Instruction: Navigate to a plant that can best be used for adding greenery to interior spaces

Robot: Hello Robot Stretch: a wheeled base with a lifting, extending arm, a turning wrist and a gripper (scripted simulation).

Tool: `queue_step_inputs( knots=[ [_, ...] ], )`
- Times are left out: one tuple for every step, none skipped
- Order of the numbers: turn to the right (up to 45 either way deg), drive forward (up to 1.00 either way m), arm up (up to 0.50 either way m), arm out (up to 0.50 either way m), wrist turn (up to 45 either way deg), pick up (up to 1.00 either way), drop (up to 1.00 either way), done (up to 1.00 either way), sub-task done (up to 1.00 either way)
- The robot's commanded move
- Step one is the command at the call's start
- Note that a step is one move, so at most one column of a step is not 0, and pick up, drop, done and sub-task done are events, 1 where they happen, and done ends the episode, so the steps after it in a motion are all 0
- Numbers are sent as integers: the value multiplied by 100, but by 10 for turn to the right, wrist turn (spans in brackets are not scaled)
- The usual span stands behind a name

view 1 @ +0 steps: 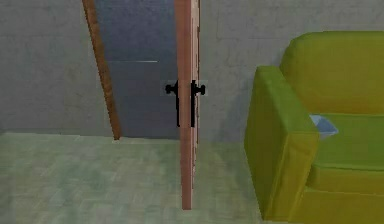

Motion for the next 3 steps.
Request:
queue_step_inputs(
  knots=[
    [0,35,0,0,0,0,0,0,0],
    [-390,0,0,0,0,0,0,0,0],
    [0,85,0,0,0,0,0,0,0]
  ],
)
